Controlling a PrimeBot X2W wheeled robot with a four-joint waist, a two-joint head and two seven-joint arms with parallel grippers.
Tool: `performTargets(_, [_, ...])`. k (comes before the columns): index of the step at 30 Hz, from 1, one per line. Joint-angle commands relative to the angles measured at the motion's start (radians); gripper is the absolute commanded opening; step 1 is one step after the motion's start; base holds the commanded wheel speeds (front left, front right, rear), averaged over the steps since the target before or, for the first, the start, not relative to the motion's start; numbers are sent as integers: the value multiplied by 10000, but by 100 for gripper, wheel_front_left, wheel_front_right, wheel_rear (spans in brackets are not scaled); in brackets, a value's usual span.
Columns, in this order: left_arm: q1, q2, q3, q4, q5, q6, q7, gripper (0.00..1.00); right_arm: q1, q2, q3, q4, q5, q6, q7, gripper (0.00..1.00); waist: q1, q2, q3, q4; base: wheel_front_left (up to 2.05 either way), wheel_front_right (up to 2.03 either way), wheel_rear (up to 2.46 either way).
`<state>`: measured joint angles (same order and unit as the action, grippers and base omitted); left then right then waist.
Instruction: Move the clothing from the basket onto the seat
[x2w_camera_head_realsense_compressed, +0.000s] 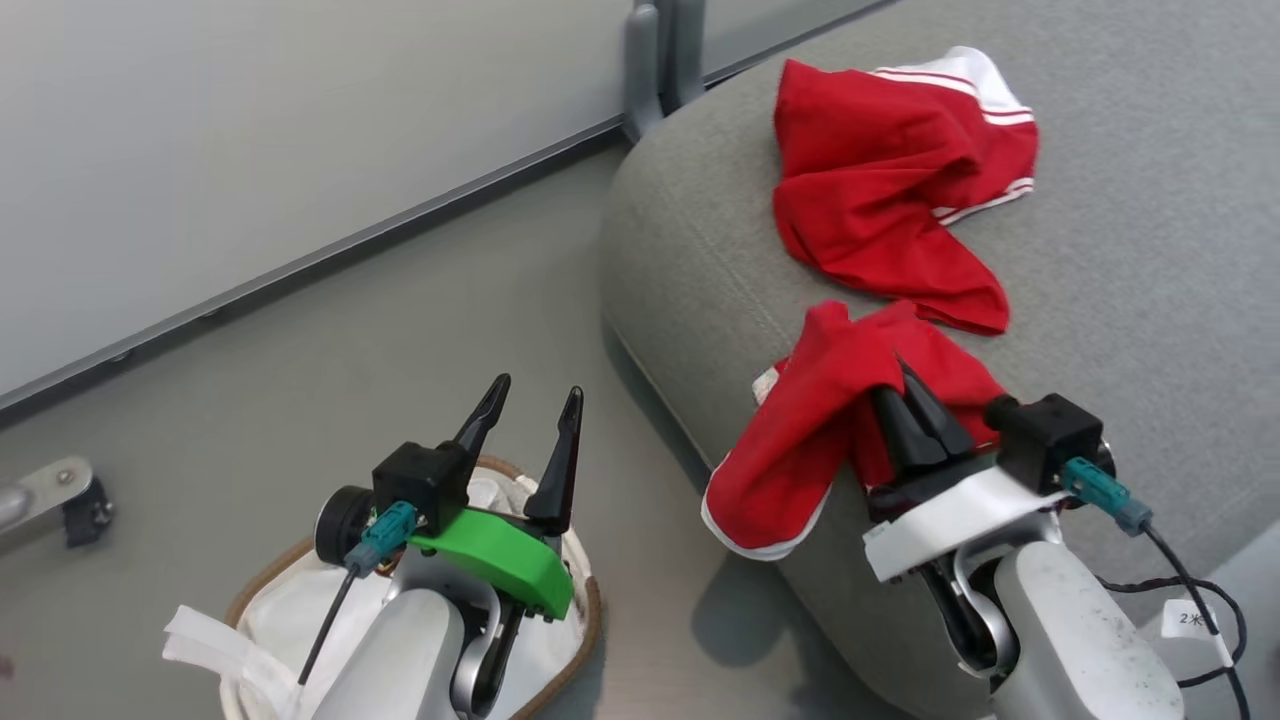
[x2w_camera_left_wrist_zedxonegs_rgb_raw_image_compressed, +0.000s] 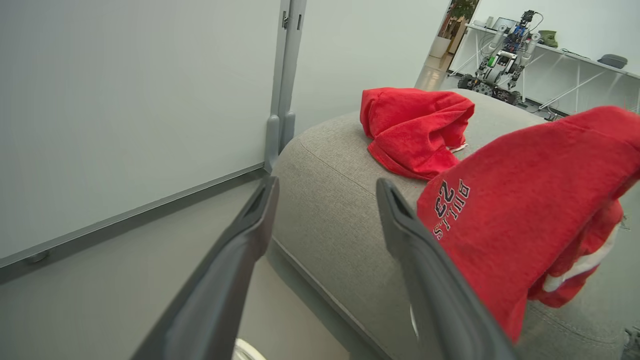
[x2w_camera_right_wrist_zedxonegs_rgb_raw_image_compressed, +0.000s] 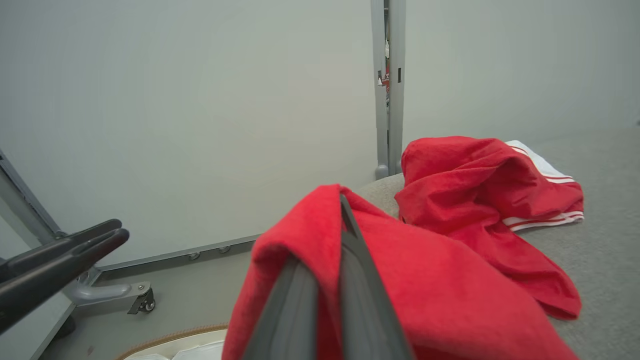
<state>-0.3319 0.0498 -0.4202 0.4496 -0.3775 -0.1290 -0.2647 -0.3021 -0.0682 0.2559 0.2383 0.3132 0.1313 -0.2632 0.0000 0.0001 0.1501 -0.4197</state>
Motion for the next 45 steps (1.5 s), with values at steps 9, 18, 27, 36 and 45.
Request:
performTargets(9, [-453, 128, -869, 312, -231, -25, 5, 100, -121, -247, -1716, -1030, -686, -11, -23, 0, 0, -1, 515, -1305, 0, 0, 0])
performTargets(18, [-898, 555, -1412, 260, -235, -25, 5, 100, -1983, -1565, -2913, -1297, -1467, -11, -23, 0, 0, -1, 1296, -1344, 0, 0, 0])
performTargets(27, [-1227, 1041, -1584, -77, 36, -26, 5, 100, -4606, -2733, -3258, -104, -2160, -12, -21, 0, 0, -1, 2480, -1025, 0, 0, 0])
performTargets(36, [-2180, 1298, -2205, -332, -19, -26, 5, 100, -6417, -3233, -4330, 1872, -3242, -12, -20, 0, 0, -1, 3767, 245, 0, 0, 0])
performTargets(45, [-2705, 1454, -2258, -562, 8, -26, 5, 100, -6454, -2296, -5003, 3151, -3903, -12, -21, 0, 0, -1, 4614, 850, 0, 0, 0])
